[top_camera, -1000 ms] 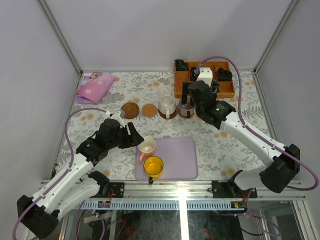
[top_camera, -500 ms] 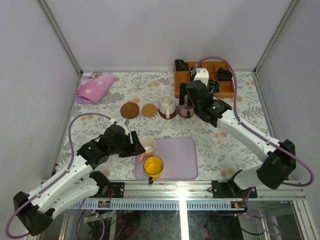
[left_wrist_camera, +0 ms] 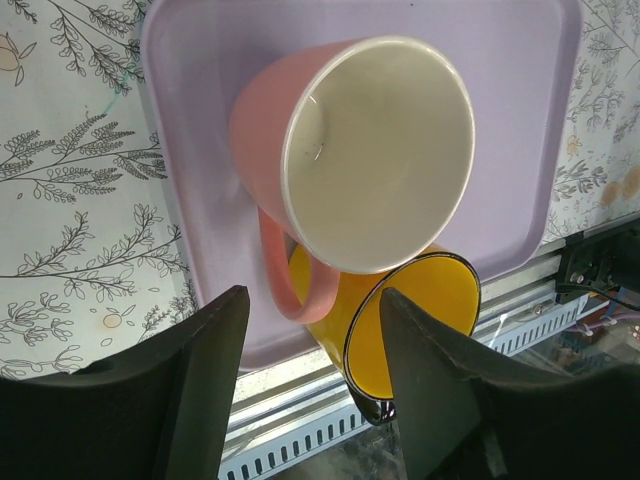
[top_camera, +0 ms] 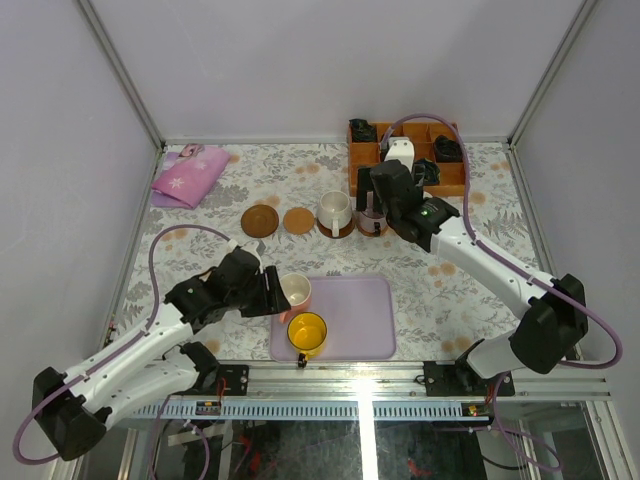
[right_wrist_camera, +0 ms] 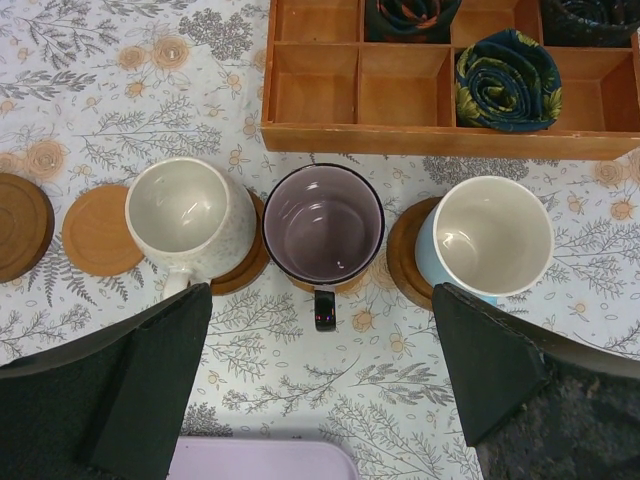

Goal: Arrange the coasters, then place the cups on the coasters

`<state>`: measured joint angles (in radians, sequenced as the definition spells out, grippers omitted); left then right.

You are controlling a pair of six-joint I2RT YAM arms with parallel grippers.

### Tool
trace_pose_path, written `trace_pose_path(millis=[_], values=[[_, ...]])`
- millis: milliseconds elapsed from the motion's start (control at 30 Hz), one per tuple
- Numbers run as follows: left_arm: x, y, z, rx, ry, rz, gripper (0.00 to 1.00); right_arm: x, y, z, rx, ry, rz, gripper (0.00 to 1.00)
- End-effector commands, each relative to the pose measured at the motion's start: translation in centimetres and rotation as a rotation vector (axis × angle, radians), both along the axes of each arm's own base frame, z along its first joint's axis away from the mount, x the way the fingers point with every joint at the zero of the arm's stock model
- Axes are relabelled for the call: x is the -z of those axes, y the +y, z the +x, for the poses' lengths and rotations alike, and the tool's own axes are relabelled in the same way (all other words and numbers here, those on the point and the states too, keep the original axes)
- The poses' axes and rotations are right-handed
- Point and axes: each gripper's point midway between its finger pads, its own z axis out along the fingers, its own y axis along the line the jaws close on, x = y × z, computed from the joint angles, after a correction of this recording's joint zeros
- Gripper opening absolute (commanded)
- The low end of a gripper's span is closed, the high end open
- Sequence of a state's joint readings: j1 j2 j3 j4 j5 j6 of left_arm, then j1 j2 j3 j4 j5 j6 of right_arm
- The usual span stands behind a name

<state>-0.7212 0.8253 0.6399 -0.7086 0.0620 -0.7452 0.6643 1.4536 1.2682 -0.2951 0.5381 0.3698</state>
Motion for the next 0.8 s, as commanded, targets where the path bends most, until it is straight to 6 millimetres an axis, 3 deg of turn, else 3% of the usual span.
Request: trace_pose_path(millis=[0,767], values=[[-0.4,-0.9,0.5,0.035,-0.026,-0.015,0.54,-2.0,0.2,0.8,0.017,-0.045,0.054,0.99],[2.4,-2.2,0.2,0.066,0.039,0.014,0.33,-0.7,0.0,-0.2,0.021,0.006,0.091,0.99]])
